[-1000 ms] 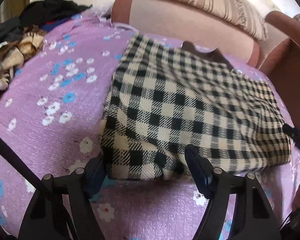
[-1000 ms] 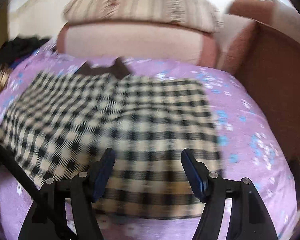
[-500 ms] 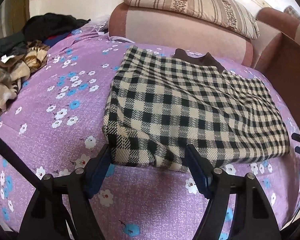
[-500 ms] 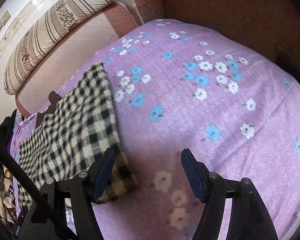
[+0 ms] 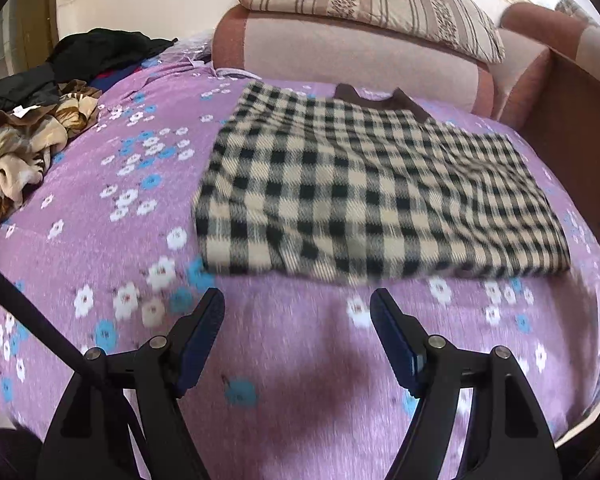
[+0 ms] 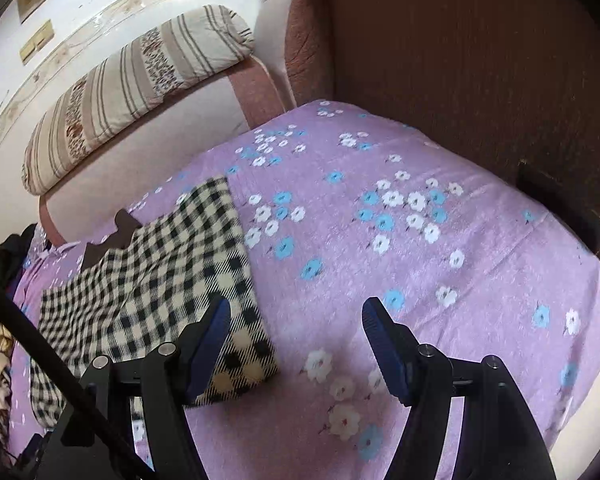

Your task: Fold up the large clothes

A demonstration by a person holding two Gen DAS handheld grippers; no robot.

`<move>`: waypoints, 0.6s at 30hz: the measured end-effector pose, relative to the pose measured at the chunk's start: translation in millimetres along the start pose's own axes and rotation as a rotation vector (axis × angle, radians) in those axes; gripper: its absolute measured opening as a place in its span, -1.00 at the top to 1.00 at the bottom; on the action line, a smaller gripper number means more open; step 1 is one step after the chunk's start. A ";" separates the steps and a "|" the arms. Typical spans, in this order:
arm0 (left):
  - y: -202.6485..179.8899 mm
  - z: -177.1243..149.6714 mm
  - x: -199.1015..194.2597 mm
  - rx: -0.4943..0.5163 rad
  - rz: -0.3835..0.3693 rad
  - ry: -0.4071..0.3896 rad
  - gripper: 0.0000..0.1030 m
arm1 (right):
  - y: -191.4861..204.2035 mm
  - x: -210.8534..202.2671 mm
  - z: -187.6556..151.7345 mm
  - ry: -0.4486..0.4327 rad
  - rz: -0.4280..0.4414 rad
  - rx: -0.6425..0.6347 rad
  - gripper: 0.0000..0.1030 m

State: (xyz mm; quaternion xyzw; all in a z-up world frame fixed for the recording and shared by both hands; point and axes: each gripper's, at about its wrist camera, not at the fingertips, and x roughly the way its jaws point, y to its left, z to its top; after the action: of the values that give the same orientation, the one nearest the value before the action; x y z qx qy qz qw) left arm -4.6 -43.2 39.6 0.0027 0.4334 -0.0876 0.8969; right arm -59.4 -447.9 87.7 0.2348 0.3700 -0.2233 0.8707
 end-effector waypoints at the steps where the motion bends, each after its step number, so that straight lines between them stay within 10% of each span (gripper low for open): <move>1: -2.0 -4.2 -1.7 0.008 0.000 0.004 -0.44 | 1.6 -0.8 -3.1 0.005 0.003 -0.007 -0.42; 18: -35.7 8.1 -23.0 0.009 -0.089 0.036 -0.44 | -20.1 13.2 -28.9 0.150 0.147 0.121 -0.42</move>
State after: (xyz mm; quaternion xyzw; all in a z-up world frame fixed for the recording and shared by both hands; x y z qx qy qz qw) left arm -18.0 -75.4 65.1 -0.0108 0.4490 -0.1292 0.8841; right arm -78.0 -450.0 55.1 0.3295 0.4017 -0.1626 0.8388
